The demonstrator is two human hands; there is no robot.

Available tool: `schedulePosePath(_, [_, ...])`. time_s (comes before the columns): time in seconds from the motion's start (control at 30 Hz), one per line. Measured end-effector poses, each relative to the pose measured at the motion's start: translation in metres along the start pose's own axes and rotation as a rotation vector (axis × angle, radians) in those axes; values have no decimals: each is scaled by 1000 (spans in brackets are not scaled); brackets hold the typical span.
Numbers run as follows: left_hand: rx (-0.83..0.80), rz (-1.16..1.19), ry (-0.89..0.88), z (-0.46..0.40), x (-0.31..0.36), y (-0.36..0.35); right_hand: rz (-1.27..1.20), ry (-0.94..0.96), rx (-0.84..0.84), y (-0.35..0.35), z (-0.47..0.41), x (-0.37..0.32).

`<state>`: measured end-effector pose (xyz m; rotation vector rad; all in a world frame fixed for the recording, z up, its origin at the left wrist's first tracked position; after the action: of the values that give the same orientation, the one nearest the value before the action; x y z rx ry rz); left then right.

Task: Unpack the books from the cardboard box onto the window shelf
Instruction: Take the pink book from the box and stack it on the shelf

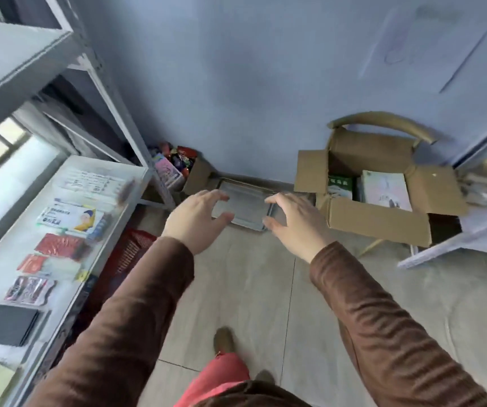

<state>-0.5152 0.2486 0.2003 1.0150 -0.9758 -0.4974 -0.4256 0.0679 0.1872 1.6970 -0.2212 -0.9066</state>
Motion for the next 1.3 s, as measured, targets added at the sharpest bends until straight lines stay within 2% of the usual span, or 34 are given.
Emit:
schedulePosePath(0.37, [-234,11,-124,-160,122,-113,-48,-315,-58,14,-39,185])
schedulePosePath(0.63, [-377,-22,-168,-237,205,-184,-122,-479,-70,22,-55,307])
schedulePosePath(0.83, [-453,-46,-90,-283,261,-265,-240,-514,-156,10,-77,412])
schedulePosePath(1.1, [-620,-72,148,-333,322,-389,-362,-573,-298,-12,-87,549])
schedulePosePath(1.3, [-737,12,320,-373,339,-485,-337,-679,-314,-39,-81,633])
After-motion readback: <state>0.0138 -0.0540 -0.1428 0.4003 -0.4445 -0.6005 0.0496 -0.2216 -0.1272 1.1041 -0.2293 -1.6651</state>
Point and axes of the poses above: each hand's wrist, its own z-axis away from the middle knuckle, its own y-axis out of the back of the hand, x = y × z, the point moved 5 cm from there along -z, towards the middle knuckle, and after that the axes turned 11 degrees about y, right-handed, at the moved point
